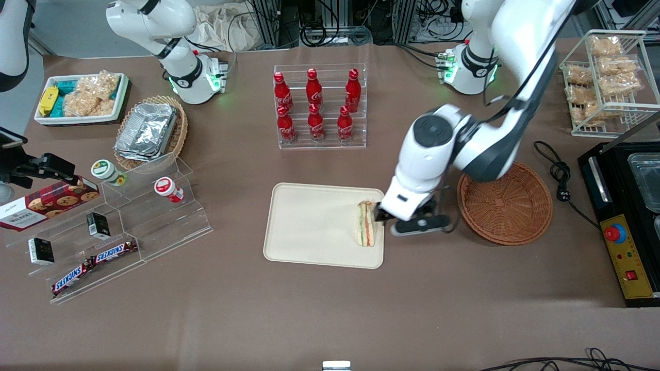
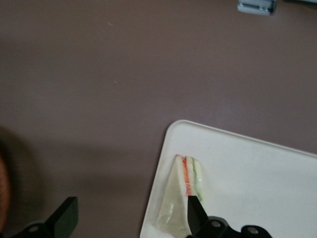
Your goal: Place sandwich from basket to tray
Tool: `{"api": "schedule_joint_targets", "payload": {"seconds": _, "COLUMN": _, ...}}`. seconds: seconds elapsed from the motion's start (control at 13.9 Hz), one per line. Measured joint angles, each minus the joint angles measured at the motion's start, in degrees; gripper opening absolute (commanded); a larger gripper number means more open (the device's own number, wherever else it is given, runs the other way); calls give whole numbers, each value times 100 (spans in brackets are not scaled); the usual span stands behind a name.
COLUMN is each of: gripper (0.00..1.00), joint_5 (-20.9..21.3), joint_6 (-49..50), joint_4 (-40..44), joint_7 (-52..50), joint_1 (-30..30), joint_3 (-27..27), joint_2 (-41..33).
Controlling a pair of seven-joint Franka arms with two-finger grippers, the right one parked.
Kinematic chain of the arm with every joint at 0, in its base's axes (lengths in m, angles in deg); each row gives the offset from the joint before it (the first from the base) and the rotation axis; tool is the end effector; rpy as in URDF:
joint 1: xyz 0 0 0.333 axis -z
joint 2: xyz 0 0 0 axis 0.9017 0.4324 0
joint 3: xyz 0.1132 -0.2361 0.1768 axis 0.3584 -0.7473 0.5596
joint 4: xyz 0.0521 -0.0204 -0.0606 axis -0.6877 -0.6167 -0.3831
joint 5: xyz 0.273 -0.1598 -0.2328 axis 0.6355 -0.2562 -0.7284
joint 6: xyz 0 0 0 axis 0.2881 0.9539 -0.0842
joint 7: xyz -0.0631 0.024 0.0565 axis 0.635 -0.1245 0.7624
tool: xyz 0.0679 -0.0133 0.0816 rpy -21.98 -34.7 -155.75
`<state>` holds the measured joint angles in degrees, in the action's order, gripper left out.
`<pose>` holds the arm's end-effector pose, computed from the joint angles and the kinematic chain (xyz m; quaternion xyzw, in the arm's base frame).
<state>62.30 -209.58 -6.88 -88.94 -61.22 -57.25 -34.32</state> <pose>0.5905 -0.3215 0.4261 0.9867 0.1045 0.1229 0.0197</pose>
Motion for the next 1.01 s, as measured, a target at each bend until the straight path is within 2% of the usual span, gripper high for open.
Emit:
{"api": "schedule_joint_targets", "payload": {"seconds": 0.22, "gripper": 99, "joint_5": -799, "joint_6": 571, "joint_4": 153, "joint_7": 397, "joint_1": -331, "joint_3": 13, "joint_2": -688}}
{"api": "schedule_joint_targets", "payload": {"seconds": 0.43, "gripper": 99, "joint_5": -1445, "joint_6": 2126, "joint_4": 943, "joint_7": 1259, "joint_1": -590, "joint_3": 72, "joint_2": -984}}
{"api": "schedule_joint_targets", "payload": {"seconds": 0.51, "gripper": 99, "joint_5": -1623, "joint_6": 2640, "joint_4": 1173, "joint_7": 1622, "joint_1": -597, "joint_3": 240, "joint_2": -1047}}
{"api": "schedule_joint_targets", "payload": {"seconds": 0.79, "gripper": 99, "joint_5": -2082, "joint_6": 3728, "joint_4": 1336, "joint_7": 3283, "joint_1": -331, "joint_3": 1850, "joint_2": -1540}}
{"api": "schedule_joint_targets", "payload": {"seconds": 1.01, "gripper": 99, "joint_5": -2115, "joint_6": 4263, "joint_4": 1307, "joint_7": 3902, "joint_1": -334, "joint_3": 2368, "joint_2": -1892}}
